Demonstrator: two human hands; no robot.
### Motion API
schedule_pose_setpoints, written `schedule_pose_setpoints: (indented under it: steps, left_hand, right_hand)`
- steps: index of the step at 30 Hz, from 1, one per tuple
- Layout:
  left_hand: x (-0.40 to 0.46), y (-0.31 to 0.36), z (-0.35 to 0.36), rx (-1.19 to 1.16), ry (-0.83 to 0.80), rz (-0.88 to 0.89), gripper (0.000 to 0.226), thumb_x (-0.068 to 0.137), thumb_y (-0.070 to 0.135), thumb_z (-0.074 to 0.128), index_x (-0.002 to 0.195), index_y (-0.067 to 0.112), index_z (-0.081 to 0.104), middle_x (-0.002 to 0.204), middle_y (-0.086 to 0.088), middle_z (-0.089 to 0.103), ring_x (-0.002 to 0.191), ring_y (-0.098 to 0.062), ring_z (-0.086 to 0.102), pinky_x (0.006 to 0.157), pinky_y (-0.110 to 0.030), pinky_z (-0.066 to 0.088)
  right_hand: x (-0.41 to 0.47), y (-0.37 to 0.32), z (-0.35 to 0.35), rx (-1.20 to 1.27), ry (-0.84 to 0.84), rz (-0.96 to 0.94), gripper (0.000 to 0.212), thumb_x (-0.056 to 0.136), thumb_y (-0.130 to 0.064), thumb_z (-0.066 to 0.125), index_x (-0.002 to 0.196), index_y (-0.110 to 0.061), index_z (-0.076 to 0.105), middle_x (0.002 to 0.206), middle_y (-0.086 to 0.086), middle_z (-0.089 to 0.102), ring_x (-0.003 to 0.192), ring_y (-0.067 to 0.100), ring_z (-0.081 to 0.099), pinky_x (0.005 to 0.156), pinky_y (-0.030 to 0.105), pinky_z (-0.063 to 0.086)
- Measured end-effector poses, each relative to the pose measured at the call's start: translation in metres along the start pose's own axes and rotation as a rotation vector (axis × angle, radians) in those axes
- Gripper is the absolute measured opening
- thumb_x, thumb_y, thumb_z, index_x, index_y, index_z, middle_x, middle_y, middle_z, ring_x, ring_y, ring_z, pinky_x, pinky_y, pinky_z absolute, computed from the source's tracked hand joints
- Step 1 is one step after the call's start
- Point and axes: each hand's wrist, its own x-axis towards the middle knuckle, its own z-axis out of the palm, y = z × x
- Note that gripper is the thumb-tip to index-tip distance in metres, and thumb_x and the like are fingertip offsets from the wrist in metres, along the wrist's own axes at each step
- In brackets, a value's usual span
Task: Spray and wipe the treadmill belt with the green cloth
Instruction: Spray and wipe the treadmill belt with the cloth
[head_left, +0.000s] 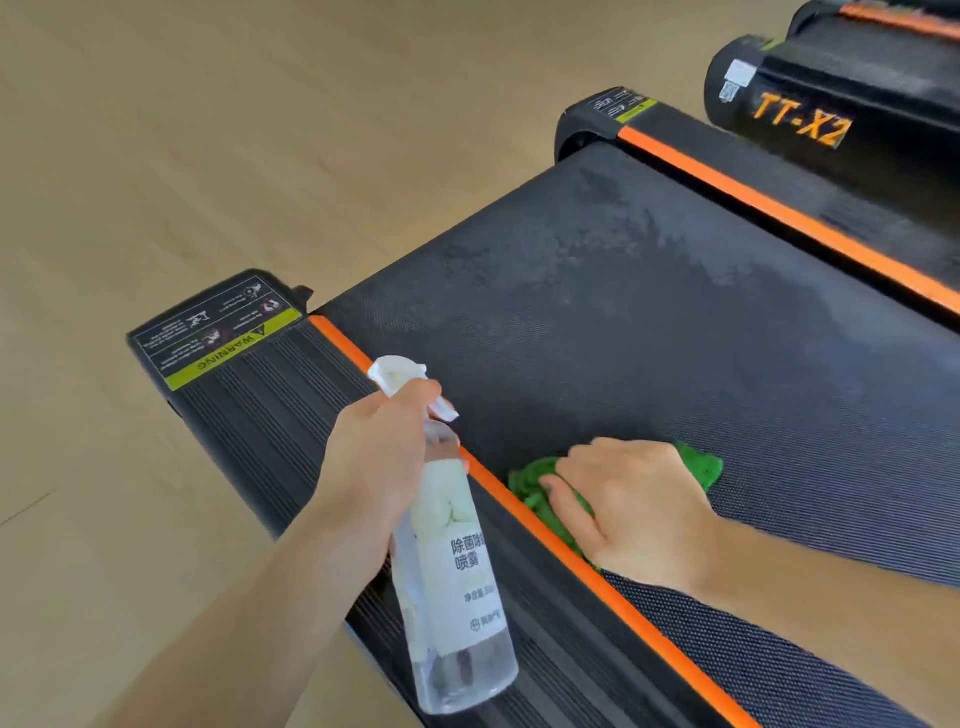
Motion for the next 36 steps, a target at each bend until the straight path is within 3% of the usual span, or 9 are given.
schedule_pose_setpoints:
  steps: [3,9,13,19,22,25,27,31,36]
  left_hand:
    - [0.000,-0.002,0.001,0.004,0.006,0.006,0.030,0.091,0.026,0.064,0.100,0.000,0.074,0.062,-0.007,0.073,0.053,-0.023,0.067,0.060,-0.028,0.049]
    - [0.007,0.000,0.005,0.004,0.023,-0.027,0.022,0.089,0.023,0.065,0.093,0.003,0.072,0.057,-0.007,0.071,0.044,-0.021,0.064,0.058,-0.028,0.049]
    - [0.004,-0.001,0.003,-0.011,-0.004,-0.004,0.024,0.092,0.024,0.063,0.094,0.001,0.072,0.059,-0.009,0.070,0.045,-0.022,0.064,0.057,-0.027,0.049]
    - [0.016,-0.002,-0.001,-0.015,-0.012,-0.042,0.025,0.095,0.027,0.065,0.091,0.003,0.073,0.060,-0.009,0.071,0.048,-0.026,0.068,0.065,-0.032,0.052]
    - [0.023,0.005,-0.003,-0.034,-0.015,-0.068,0.030,0.099,0.029,0.064,0.082,0.007,0.074,0.070,-0.009,0.074,0.044,-0.025,0.069,0.053,-0.027,0.051]
    - [0.018,0.016,-0.008,0.013,-0.037,0.014,0.029,0.099,0.037,0.066,0.090,0.012,0.077,0.068,-0.004,0.075,0.059,-0.022,0.074,0.070,-0.032,0.057]
    - [0.016,0.024,-0.013,0.031,-0.050,0.052,0.029,0.099,0.042,0.065,0.093,0.016,0.077,0.069,-0.003,0.077,0.065,-0.020,0.074,0.079,-0.036,0.056]
    - [0.022,0.033,-0.019,-0.020,-0.048,0.043,0.025,0.100,0.038,0.066,0.090,0.017,0.076,0.084,0.004,0.083,0.065,-0.017,0.074,0.070,-0.032,0.055]
    - [0.046,0.029,-0.032,-0.080,-0.044,0.029,0.023,0.100,0.036,0.067,0.091,0.015,0.069,0.078,-0.002,0.082,0.045,-0.015,0.071,0.059,-0.031,0.050]
  right_hand:
    - [0.039,0.047,0.004,-0.160,0.030,0.096,0.046,0.100,-0.043,0.028,0.065,-0.023,0.049,0.063,-0.005,0.052,0.063,0.027,0.059,0.053,0.033,0.043]
    - [0.155,0.089,0.022,-0.151,0.090,0.759,0.050,0.105,-0.039,0.025,0.072,-0.019,0.056,0.081,0.009,0.068,0.067,0.030,0.050,0.067,0.035,0.035]
    - [0.110,0.024,0.020,-0.129,0.051,0.513,0.046,0.103,-0.042,0.029,0.073,-0.024,0.058,0.081,0.001,0.067,0.076,0.030,0.062,0.061,0.034,0.034]
    - [0.047,-0.013,0.011,-0.015,-0.025,-0.006,0.046,0.100,-0.043,0.031,0.064,-0.023,0.052,0.063,-0.005,0.055,0.062,0.022,0.058,0.052,0.033,0.043]
    - [0.102,0.022,0.012,-0.157,-0.008,0.094,0.052,0.100,-0.045,0.023,0.070,-0.021,0.058,0.072,-0.002,0.062,0.071,0.028,0.063,0.056,0.033,0.041]
    - [0.172,0.047,0.024,-0.151,0.030,0.485,0.051,0.104,-0.040,0.024,0.069,-0.020,0.056,0.076,0.003,0.064,0.068,0.030,0.056,0.063,0.034,0.034]
    - [0.192,0.046,0.028,-0.131,0.056,0.595,0.050,0.104,-0.038,0.025,0.071,-0.020,0.058,0.079,0.005,0.067,0.065,0.027,0.049,0.063,0.034,0.033]
    - [0.144,-0.003,0.024,-0.072,0.033,0.373,0.046,0.102,-0.042,0.026,0.068,-0.024,0.052,0.075,-0.002,0.063,0.065,0.025,0.051,0.058,0.033,0.034]
    - [0.079,-0.028,0.017,0.023,-0.018,-0.013,0.048,0.100,-0.044,0.028,0.063,-0.024,0.050,0.061,-0.006,0.055,0.060,0.020,0.056,0.051,0.031,0.037]
